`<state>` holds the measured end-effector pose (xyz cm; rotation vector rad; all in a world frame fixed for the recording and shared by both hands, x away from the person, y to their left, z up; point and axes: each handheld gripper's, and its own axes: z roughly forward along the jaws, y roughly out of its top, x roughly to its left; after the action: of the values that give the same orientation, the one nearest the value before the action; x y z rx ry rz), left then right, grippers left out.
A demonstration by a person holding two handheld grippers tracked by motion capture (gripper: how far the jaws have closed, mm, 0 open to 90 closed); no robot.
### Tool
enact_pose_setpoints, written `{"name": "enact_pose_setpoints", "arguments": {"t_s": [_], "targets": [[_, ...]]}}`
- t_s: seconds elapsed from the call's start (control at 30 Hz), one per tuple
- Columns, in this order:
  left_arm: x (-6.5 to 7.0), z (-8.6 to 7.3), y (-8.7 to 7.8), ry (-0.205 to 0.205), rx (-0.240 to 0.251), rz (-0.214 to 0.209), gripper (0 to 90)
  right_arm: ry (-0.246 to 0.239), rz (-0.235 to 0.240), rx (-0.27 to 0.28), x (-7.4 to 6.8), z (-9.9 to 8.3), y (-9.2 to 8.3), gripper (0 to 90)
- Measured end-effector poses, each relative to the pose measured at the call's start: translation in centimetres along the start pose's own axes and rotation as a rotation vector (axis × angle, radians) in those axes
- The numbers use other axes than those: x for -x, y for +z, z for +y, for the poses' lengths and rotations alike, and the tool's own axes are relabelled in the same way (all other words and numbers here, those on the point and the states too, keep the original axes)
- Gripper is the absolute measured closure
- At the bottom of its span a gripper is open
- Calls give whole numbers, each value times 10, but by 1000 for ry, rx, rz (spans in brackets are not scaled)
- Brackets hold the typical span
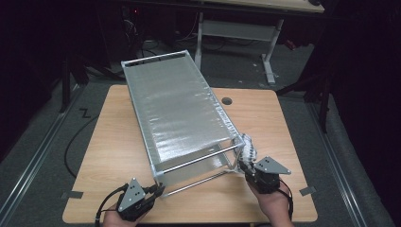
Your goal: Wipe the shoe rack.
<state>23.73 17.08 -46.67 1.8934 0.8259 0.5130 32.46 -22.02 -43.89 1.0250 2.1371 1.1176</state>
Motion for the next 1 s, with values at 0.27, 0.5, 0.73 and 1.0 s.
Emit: {"name": "enact_pose_setpoints", "arguments": {"t_s": [0.27, 0.5, 0.73, 1.0], "targets": [[-1, -1, 1, -10, 8, -8, 805, 17, 59, -180, 7, -27, 33, 770], [-1, 2, 3, 8, -3, -16, 806, 20, 66, -224, 11, -36, 44, 770], [0, 4, 6, 41, -9, -29, 806, 27, 63, -209, 13, -38, 38, 770], [0, 2, 7, 27, 4, -32, 807, 12, 45, -150, 13, -27, 29, 770]]}}
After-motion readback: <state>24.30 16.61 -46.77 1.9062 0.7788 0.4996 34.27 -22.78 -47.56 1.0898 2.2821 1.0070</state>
